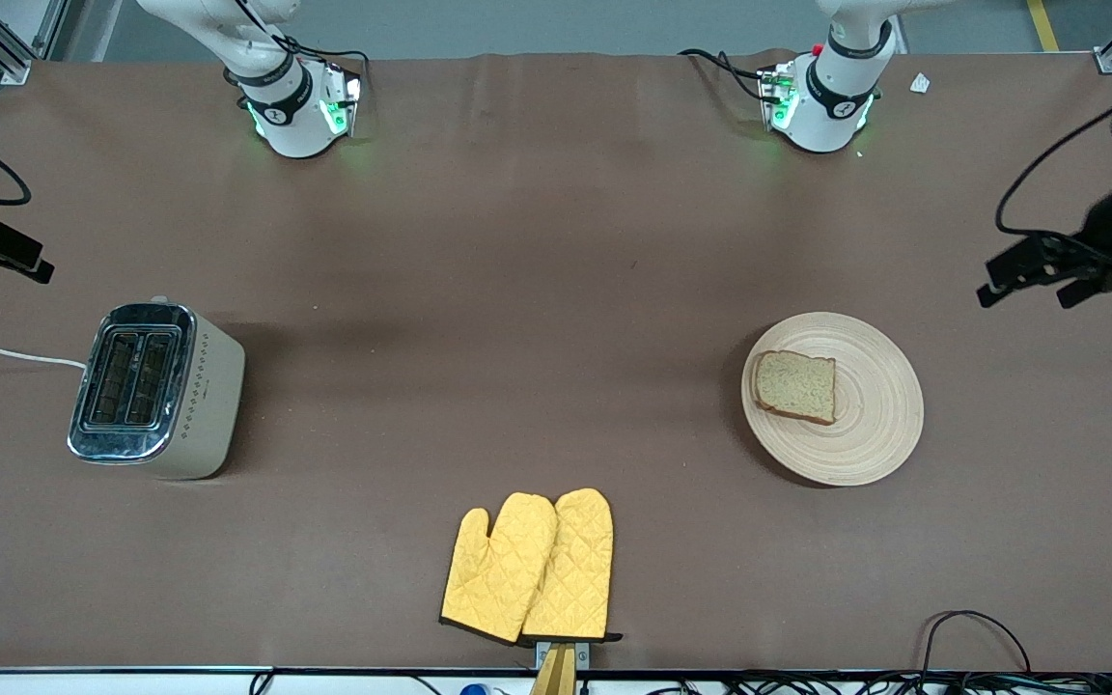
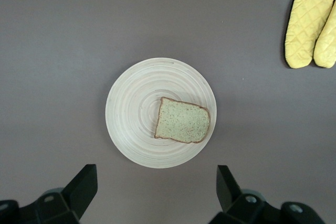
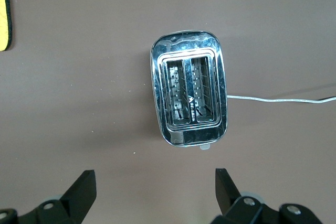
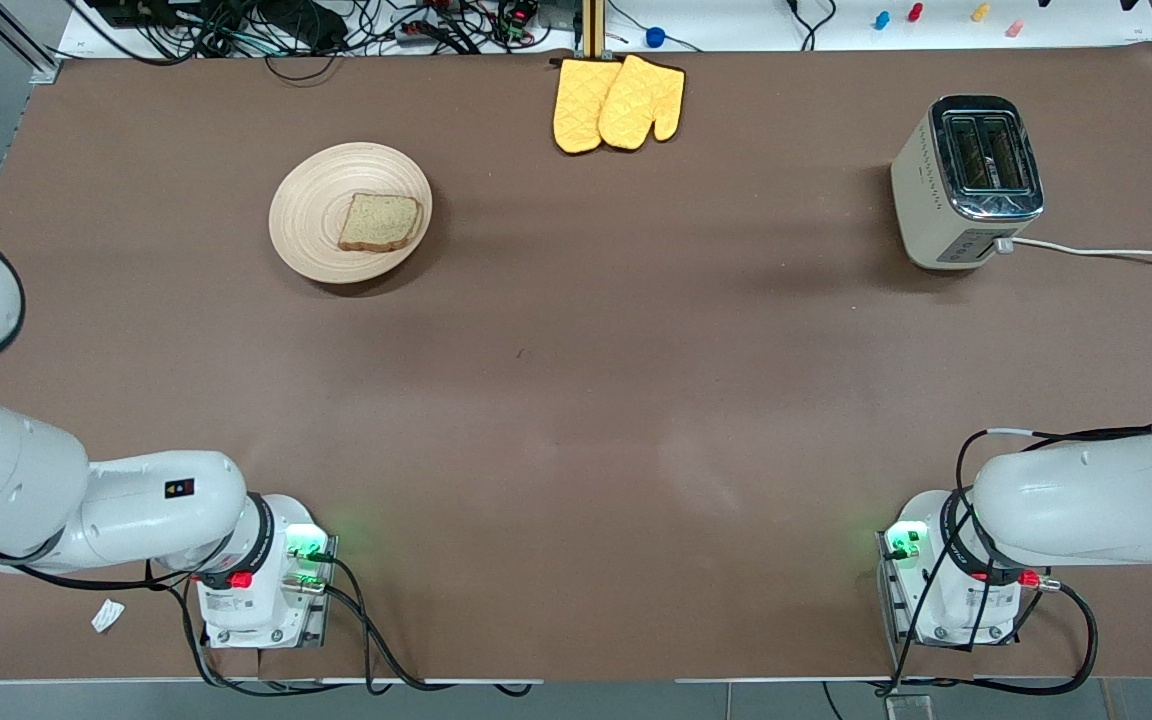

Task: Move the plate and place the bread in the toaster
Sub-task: 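Lower the left gripper to the wooden plate rim and grip it, then slide the plate toward the toaster with the left gripper while the right gripper reaches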

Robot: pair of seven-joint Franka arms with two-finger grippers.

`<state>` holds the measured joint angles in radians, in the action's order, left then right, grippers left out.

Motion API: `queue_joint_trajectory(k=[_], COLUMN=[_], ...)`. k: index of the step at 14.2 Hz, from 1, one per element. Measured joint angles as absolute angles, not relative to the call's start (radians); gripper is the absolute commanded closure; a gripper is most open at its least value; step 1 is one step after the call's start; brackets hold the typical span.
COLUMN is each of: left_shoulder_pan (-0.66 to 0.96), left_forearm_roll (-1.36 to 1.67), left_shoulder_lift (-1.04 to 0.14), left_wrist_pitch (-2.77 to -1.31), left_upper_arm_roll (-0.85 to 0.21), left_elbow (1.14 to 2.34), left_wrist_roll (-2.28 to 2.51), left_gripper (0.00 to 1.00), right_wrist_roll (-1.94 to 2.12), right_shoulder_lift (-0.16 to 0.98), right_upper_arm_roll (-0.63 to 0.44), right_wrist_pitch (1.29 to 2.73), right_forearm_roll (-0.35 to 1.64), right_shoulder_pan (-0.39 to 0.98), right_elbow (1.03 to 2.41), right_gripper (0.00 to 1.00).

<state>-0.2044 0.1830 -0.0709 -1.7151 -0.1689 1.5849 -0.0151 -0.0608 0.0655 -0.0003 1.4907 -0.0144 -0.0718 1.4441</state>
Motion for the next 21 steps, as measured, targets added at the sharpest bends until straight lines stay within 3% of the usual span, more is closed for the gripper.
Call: queue_joint_trajectory(k=[4, 10, 15, 16, 17, 18, 21], left_shoulder_pan=[-0.379, -0.473, -0.480, -0.482, -0.484, -0.486, -0.487], left_forearm_roll=[0.399, 0.546, 0.582, 0.586, 0.591, 0.599, 0.612], left_shoulder_lift=[-0.291, -0.669, -0.809, -0.824, -0.837, -0.848, -0.858], left_wrist_pitch=[-1.715, -1.730, -1.752, -1.760, -1.766, -1.768, -1.770], left_upper_arm_roll=[-0.164, -0.165, -0.166, -0.165, -0.165, -0.165, -0.166], left_elbow=[1.597, 1.548, 1.504, 1.503, 1.502, 1.501, 1.495], left_wrist_roll=[-0.266, -0.533, -0.642, -0.658, -0.675, -0.692, -0.782], left_gripper=[0.00, 0.00, 0.00, 0.09, 0.41, 0.68, 0.95], right_wrist_roll=[-0.061, -0.061, -0.061, -0.061, -0.061, -0.061, -0.060], right_shoulder_lift=[0.065, 0.065, 0.065, 0.065, 0.065, 0.065, 0.065], right_upper_arm_roll=[0.000, -0.001, -0.001, -0.001, -0.001, -0.001, -0.001], right_wrist_pitch=[1.491, 1.491, 1.491, 1.491, 1.491, 1.491, 1.491], right_forearm_roll=[-0.014, -0.014, -0.014, -0.014, -0.014, -0.014, -0.014], right_shoulder_pan=[-0.072, -0.072, -0.072, -0.072, -0.072, -0.072, -0.072], right_elbow=[1.444, 1.444, 1.444, 1.444, 1.444, 1.444, 1.444], right_gripper=[0.00, 0.00, 0.00, 0.00, 0.00, 0.00, 0.00])
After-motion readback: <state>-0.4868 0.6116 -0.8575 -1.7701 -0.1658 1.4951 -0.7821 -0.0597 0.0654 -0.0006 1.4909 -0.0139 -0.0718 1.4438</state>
